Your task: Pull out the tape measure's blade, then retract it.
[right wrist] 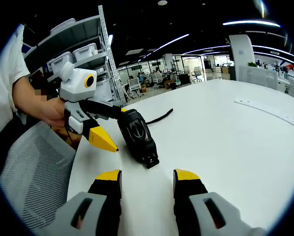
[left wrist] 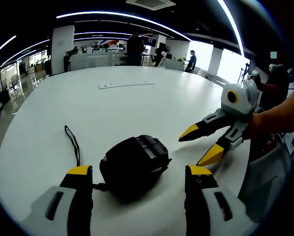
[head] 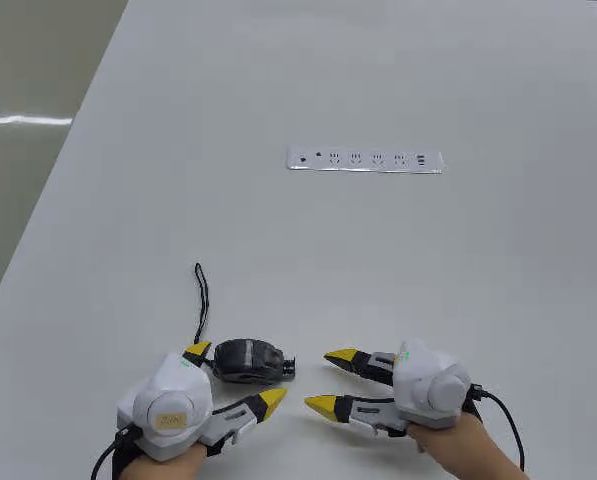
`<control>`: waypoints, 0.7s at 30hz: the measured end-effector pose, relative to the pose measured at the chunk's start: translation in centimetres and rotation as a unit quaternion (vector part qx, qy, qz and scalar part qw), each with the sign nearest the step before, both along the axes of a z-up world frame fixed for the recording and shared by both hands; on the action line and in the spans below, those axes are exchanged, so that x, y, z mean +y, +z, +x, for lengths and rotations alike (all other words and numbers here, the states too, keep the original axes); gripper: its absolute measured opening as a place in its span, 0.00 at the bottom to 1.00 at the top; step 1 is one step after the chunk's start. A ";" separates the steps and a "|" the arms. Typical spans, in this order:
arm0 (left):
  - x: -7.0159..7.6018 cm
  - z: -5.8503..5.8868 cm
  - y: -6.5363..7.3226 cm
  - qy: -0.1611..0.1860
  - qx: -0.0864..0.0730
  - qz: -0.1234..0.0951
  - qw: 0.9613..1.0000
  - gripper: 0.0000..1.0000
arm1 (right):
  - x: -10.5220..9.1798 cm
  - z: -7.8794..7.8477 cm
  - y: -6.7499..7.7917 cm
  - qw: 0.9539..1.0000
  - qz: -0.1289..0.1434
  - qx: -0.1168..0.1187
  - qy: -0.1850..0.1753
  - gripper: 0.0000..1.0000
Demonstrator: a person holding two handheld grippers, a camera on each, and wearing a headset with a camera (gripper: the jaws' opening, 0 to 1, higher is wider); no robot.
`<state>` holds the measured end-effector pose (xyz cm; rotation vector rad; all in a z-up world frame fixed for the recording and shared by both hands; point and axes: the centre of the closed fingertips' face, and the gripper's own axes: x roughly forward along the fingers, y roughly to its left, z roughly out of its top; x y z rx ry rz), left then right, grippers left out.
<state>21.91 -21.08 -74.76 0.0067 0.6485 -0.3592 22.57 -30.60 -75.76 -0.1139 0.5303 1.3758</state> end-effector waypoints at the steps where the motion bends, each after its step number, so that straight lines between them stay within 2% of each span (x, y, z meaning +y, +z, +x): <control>1: 0.0 -0.1 0.0 -0.004 -0.001 -0.001 1.000 0.75 | -0.2 0.0 0.1 1.000 0.000 -0.001 -0.003 0.42; 7: 0.3 -0.8 -0.1 -0.012 -0.003 -0.006 1.000 0.75 | -1.3 -0.4 0.2 1.000 -0.009 -0.007 -0.023 0.43; 12: 0.4 -1.8 -0.1 -0.026 -0.003 -0.001 1.000 0.76 | -2.3 -1.0 0.4 0.999 -0.014 -0.004 -0.040 0.45; 21: 1.8 -3.3 0.5 -0.029 -0.012 -0.013 0.999 0.77 | -4.3 -1.6 1.3 0.997 -0.019 -0.011 -0.067 0.47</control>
